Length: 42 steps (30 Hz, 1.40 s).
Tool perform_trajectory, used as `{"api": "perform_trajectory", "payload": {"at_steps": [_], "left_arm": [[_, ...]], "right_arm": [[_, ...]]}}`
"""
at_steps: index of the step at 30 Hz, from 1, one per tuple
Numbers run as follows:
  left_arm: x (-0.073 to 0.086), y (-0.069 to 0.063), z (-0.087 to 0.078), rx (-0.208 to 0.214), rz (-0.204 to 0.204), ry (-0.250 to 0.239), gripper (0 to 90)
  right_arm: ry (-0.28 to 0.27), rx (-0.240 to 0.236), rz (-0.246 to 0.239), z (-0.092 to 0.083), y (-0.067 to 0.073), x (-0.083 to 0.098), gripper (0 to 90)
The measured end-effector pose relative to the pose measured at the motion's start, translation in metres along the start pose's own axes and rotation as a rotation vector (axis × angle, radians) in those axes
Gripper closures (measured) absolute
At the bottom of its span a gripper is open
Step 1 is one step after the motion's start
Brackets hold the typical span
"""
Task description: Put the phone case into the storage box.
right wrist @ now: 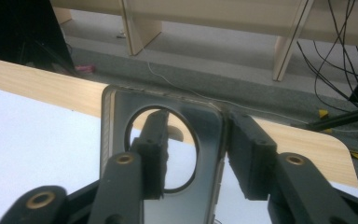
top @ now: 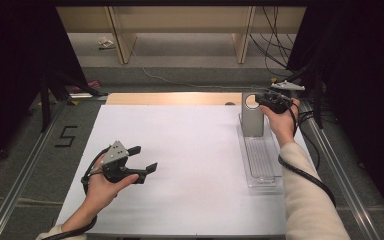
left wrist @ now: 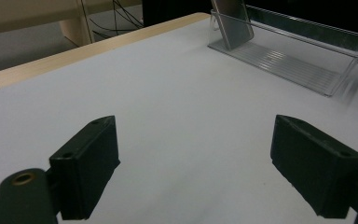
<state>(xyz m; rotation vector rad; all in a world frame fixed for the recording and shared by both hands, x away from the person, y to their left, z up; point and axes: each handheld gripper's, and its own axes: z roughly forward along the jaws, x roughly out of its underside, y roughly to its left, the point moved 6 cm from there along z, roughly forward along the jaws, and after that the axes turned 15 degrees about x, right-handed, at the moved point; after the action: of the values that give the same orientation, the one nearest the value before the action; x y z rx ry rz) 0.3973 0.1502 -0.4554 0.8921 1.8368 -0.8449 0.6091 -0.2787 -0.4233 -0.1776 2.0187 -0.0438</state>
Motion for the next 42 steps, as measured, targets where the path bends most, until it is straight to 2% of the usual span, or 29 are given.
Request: {"api": "perform_trajectory", "payload": {"at_steps": [8,28,42], "left_arm": [[0.0001,0.0000,0.0001,0.000,-0.001,0.001,14.9],[0.0001,0.0001,0.0000,0.000,0.000,0.000,14.9],[0.0000,0.0003,0.0001,0.000,0.002,0.001,14.9]], "right_arm": [[0.006,0.001,0.000,0.0017,0.0016,0.0002,54.3],[0.012,0.005,-0.001,0.0053,0.0031,0.0005,51.6],[0.032,0.012,0.009,0.0077,0.0017,0.0027,39.7]]}}
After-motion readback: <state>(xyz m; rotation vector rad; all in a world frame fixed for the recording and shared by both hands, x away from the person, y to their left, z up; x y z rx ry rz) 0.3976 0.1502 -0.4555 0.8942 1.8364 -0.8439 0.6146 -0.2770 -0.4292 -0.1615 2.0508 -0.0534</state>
